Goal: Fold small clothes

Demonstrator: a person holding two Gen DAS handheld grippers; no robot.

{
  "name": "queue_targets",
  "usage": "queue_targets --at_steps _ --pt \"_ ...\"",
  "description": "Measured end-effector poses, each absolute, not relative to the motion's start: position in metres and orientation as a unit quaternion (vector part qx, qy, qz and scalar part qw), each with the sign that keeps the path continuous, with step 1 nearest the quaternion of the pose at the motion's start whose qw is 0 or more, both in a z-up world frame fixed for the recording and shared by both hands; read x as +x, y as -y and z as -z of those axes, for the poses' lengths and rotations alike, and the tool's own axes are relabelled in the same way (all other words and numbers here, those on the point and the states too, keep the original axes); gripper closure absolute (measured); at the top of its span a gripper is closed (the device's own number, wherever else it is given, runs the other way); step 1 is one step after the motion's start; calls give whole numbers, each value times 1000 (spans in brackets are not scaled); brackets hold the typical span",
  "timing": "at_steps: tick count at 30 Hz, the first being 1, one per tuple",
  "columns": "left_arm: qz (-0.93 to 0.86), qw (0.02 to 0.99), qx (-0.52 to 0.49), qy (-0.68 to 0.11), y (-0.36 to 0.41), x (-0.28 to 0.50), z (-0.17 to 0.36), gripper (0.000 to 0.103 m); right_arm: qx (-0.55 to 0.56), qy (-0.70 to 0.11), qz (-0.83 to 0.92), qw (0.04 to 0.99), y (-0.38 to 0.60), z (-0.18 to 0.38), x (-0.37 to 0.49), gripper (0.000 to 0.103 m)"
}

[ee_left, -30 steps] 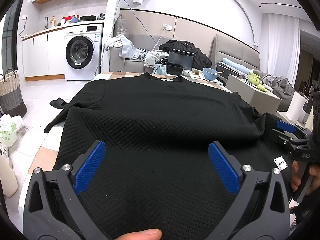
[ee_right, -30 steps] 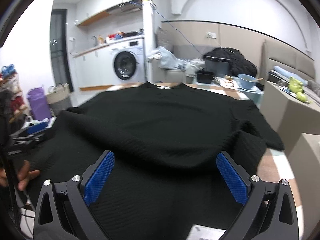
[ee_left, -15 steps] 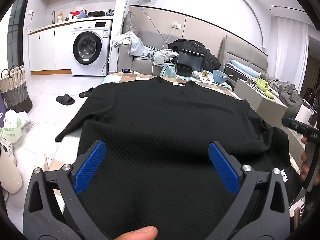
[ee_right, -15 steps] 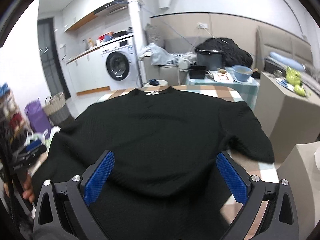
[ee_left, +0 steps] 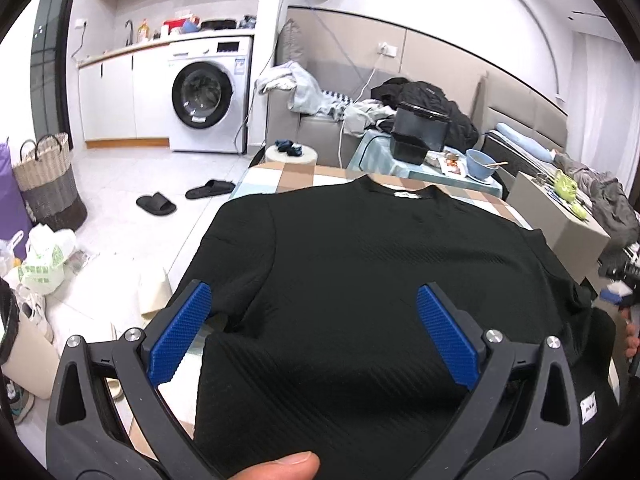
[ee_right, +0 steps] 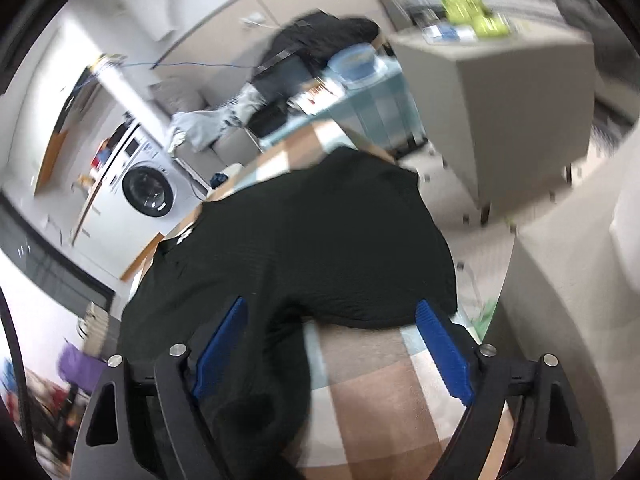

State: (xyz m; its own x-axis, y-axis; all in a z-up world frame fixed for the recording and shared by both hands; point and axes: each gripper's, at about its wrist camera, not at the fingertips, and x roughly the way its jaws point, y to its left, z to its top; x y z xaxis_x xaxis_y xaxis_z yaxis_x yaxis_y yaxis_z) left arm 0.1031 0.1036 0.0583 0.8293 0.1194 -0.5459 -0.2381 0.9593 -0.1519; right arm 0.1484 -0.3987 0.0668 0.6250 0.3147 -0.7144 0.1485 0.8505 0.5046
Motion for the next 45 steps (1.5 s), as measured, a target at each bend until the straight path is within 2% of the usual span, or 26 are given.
queue_targets --at_steps 6,13,23,25,26,28,30,32,37,43,44,45 --pt "-89 941 -127 -301 -122 118 -43 1 315 -462 -31 829 413 -41 154 17" --pt "-77 932 -151 -320 -117 130 -23 1 326 -455 3 829 421 -40 165 17" --pt "-91 928 -158 -324 -123 128 -14 1 293 -476 53 828 416 -31 195 18" --pt "-91 926 -165 -328 -126 127 -11 1 287 -488 64 822 413 -23 203 25" --pt "-90 925 -166 -328 -126 127 -11 1 282 -494 80 819 414 -18 205 35" --pt "-90 927 -165 -325 -127 126 -11 1 296 -484 91 818 419 -17 206 47" --pt "-92 927 -167 -322 -128 125 -12 1 309 -464 106 823 426 -24 202 80" --pt "-93 926 -170 -323 -129 124 -13 1 310 -443 105 834 427 -34 200 90" --pt "-90 926 -171 -324 -130 123 -12 1 256 -406 52 876 391 -78 217 93" --pt "-97 927 -169 -322 -131 118 -15 1 170 -392 -148 892 274 -121 236 93" --pt "-97 927 -170 -319 -132 117 -16 1 161 -400 -177 885 256 -121 236 91" --pt "-98 927 -173 -317 -133 115 -17 1 149 -413 -202 875 239 -117 236 83"
